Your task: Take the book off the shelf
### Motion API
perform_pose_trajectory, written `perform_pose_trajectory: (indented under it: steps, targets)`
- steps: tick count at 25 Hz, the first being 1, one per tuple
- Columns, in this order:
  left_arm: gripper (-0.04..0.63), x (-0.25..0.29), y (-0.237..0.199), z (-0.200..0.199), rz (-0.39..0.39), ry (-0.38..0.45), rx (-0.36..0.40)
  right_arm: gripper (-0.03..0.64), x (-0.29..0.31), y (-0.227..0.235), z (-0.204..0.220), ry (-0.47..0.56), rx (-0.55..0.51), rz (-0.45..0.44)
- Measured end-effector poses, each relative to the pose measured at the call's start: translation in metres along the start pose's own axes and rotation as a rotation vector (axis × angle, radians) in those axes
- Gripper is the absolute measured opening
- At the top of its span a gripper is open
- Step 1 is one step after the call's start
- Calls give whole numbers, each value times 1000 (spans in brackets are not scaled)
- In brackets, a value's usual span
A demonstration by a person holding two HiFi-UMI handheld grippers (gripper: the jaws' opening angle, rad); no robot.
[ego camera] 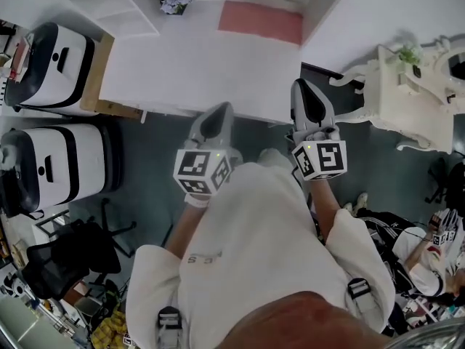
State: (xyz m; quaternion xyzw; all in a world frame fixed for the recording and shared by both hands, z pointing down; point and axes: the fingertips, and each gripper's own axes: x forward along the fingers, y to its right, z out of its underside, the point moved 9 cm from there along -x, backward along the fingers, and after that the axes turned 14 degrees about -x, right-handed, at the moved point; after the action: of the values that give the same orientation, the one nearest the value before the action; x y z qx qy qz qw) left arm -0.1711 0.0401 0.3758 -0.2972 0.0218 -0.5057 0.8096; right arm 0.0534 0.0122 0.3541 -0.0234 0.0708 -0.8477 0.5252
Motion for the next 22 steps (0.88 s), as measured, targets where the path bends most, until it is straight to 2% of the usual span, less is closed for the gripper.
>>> perform_pose_trajectory:
  steps: [8,15,22]
  targets:
    - [0,45,-5,-26,2,17,20,-5,51,30,-2,17,-2,-8]
    - [0,72,-4,-45,0,41,0,2,87,52,-10,50,-18,-24]
    - [0,94,2,-64,8,42,29,18,117,70,-25,94,-41,-39]
